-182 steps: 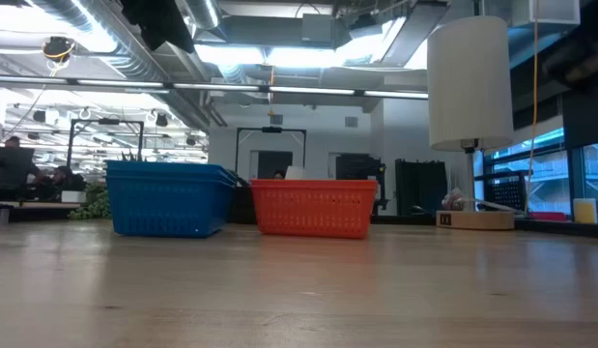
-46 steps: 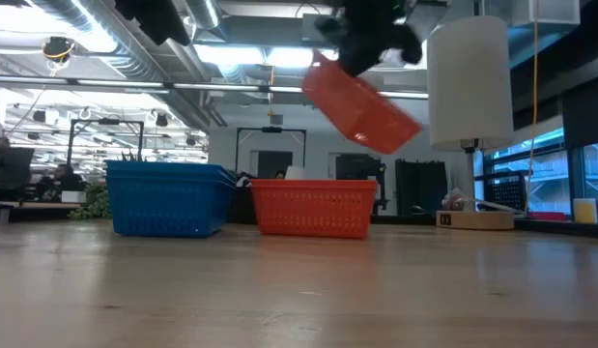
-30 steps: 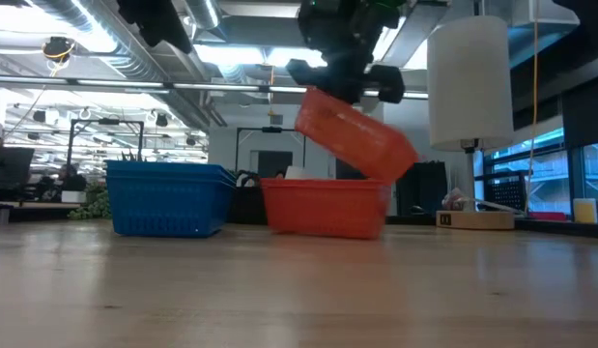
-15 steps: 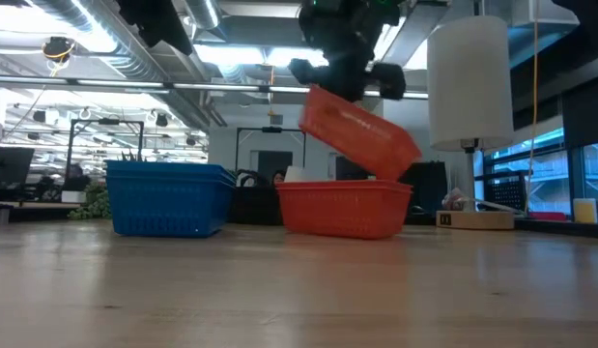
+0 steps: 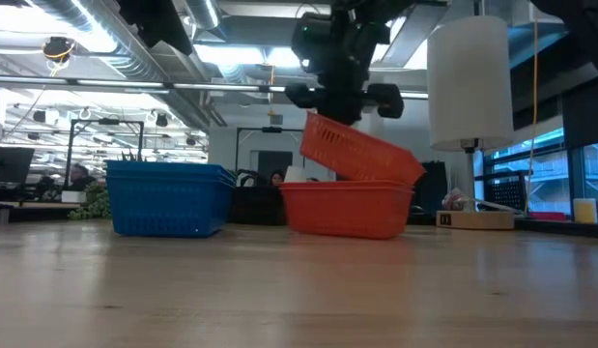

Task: Stack baskets by color
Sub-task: Stack the orange bin on the middle orange bin, then return to Home Position

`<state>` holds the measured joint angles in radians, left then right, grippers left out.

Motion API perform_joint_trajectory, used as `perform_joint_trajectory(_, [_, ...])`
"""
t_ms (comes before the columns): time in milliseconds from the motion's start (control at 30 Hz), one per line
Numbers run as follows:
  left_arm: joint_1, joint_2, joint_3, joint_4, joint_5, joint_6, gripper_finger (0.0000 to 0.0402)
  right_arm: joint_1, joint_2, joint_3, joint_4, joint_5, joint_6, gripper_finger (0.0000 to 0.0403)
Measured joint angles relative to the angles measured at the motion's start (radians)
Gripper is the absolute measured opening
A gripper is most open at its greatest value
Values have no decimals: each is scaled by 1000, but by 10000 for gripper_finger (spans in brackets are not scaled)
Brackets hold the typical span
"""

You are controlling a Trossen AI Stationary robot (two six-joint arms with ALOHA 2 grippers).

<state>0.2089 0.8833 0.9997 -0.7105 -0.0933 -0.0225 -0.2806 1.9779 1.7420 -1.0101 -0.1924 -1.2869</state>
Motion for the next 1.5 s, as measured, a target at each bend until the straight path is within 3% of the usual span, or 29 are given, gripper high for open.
perform_joint_trajectory(233, [0, 0, 0, 0, 0, -5, 55, 0, 23, 0, -6, -1, 5, 20])
perform_joint_trajectory(533, [0, 0, 0, 0, 0, -5, 55, 26, 23, 0, 31, 0, 135, 79])
perform_joint_trajectory(767, [0, 0, 0, -4, 0, -5, 55, 65, 23, 43, 0, 117, 138, 94])
perform_joint_trajectory(1267, [0, 0, 0, -16, 26, -71, 55, 69, 22, 391, -285, 156, 602, 85])
perform_joint_trajectory(1500, [-11, -8, 0, -39, 80, -22, 28, 73, 22, 573, -466, 166, 761, 7])
